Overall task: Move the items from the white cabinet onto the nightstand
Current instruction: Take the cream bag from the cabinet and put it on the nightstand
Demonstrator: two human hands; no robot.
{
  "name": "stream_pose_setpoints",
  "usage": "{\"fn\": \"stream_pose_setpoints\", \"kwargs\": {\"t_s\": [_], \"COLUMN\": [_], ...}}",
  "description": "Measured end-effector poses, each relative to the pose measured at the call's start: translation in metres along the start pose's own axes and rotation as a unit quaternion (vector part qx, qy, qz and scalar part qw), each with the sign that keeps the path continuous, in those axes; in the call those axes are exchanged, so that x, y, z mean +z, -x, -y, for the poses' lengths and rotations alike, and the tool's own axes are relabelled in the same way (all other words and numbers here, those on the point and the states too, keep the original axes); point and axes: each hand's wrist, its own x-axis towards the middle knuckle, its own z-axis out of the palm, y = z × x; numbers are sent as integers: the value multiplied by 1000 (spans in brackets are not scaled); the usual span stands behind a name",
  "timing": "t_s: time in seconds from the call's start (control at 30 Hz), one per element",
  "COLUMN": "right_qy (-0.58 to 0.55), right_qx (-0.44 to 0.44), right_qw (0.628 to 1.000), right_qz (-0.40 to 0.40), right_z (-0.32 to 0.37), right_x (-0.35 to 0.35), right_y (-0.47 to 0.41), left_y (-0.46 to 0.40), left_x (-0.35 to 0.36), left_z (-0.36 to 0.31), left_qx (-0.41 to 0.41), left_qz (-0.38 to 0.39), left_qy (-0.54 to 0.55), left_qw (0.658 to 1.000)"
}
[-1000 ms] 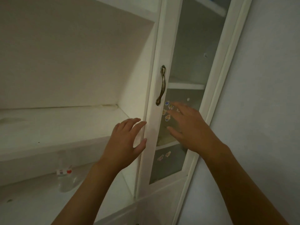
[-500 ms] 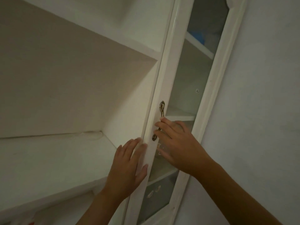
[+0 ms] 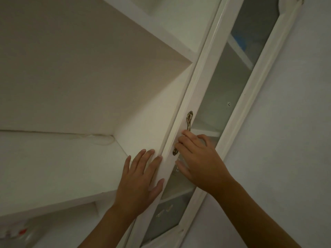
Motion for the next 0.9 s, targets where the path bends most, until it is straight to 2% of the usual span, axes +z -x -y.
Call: {"fn": "stream_pose_setpoints", "kwargs": {"t_s": [0.33, 0.67, 0.77, 0.9], "right_qy": [-5, -8, -35, -46], "right_qx": [13, 40, 45, 46], "right_qw": [1000, 998, 995, 992], "right_qz": [10, -49, -82, -105], "right_z": [2, 6, 0, -9], "right_x": [0, -2, -6, -20], "right_y": [2, 4, 30, 65], "left_y": [-5, -4, 1, 4], "left_x": [-7, -14, -16, -10], "left_z": [0, -11, -20, -49], "left_qx": [-23, -25, -5, 72], "left_qz": [15, 23, 37, 16], "left_qy": [25, 50, 67, 95], "left_qw": [999, 998, 997, 993]}}
